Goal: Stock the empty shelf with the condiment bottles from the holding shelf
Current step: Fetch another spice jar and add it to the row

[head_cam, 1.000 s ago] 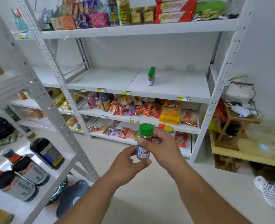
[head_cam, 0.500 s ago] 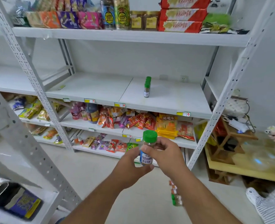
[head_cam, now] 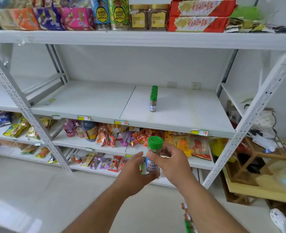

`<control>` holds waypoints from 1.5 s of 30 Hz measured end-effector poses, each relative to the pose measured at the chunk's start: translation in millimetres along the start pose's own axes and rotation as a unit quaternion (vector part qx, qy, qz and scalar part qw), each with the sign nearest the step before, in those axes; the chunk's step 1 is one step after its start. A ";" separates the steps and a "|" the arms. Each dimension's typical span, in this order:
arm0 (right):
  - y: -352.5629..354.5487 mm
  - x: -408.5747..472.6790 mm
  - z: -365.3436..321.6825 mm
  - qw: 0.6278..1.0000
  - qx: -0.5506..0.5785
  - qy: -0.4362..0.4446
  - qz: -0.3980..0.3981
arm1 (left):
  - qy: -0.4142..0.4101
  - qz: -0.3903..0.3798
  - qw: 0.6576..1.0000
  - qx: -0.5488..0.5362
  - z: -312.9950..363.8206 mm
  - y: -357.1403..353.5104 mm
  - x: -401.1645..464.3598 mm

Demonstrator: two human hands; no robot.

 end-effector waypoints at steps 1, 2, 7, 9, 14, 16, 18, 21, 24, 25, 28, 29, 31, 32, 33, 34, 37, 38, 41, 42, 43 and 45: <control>3.8 15.6 1.6 1.000 -0.002 0.001 0.002 | 0.001 -0.002 1.000 0.007 -0.2 -0.8 16.4; 7.9 31.4 2.6 1.000 -0.004 0.003 0.003 | 0.000 -0.003 1.000 0.011 0.3 -0.7 32.6; 22.1 102.5 3.7 1.000 -0.011 0.001 0.005 | -0.003 -0.016 1.000 0.005 -5.9 -8.7 104.2; 24.3 125.8 5.1 1.000 -0.008 -0.010 0.003 | 0.015 -0.025 1.000 0.006 -14.8 -11.9 125.7; 22.9 176.0 15.0 1.000 -0.005 -0.023 0.014 | 0.017 -0.018 1.000 0.019 -25.5 -3.6 172.3; 19.0 196.5 21.0 0.999 -0.011 -0.028 0.018 | 0.011 -0.023 0.999 0.028 -35.7 -4.0 193.8; 15.2 217.0 27.2 0.999 -0.019 -0.032 0.032 | 0.004 -0.035 0.999 0.027 -47.9 -5.9 216.5; 6.4 245.6 36.0 0.998 -0.034 -0.035 0.044 | -0.012 -0.046 0.998 0.037 -67.8 -7.4 249.4; -1.0 270.2 47.3 0.996 -0.044 -0.041 0.058 | 0.001 -0.049 0.998 0.037 -85.4 -4.2 276.0; -2.8 276.7 51.6 0.996 -0.048 -0.044 0.063 | 0.006 -0.055 0.998 0.041 -90.6 -4.4 283.0; -6.1 294.0 62.1 0.994 -0.057 -0.053 0.077 | 0.010 -0.079 0.995 0.060 -101.3 -8.1 301.7; -6.5 300.3 64.7 0.994 -0.058 -0.054 0.081 | 0.014 -0.086 0.994 0.060 -104.4 -9.3 307.6; -5.7 314.1 70.6 0.992 -0.061 -0.057 0.092 | 0.024 -0.096 0.993 0.067 -108.6 -11.7 319.4; -4.8 321.6 74.1 0.991 -0.063 -0.059 0.098 | 0.029 -0.100 0.992 0.072 -109.9 -12.6 325.5; -4.1 327.8 77.5 0.991 -0.066 -0.061 0.102 | 0.034 -0.101 0.991 0.075 -110.5 -13.0 330.3; -3.1 333.8 81.1 0.991 -0.065 -0.063 0.103 | 0.038 -0.097 0.991 0.081 -110.6 -12.7 335.5; 2.3 353.8 96.1 0.989 -0.068 -0.075 0.106 | 0.049 -0.093 0.989 0.102 -113.0 -13.1 354.1; 3.6 359.5 99.5 0.989 -0.066 -0.079 0.105 | 0.050 -0.091 0.989 0.107 -113.1 -13.0 359.6; 7.3 373.8 111.1 0.989 -0.064 -0.083 0.102 | 0.051 -0.090 0.988 0.117 -114.3 -15.0 374.1; 8.0 376.8 113.9 0.989 -0.061 -0.084 0.102 | 0.051 -0.092 0.987 0.119 -114.6 -16.0 377.4; 8.5 379.3 116.6 0.989 -0.060 -0.085 0.103 | 0.052 -0.096 0.987 0.121 -115.4 -17.5 380.4; 10.2 383.2 120.0 0.989 -0.066 -0.079 0.106 | 0.052 -0.103 0.985 0.128 -117.7 -20.2 384.7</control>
Point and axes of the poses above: each hand's wrist, its own x-axis towards the middle knuckle, its own y-axis out of the back of the hand, z = x × y, the point moved 8 cm from there along x, towards the middle knuckle, and after that the axes turned 15 degrees about x, right-handed, at the moved point
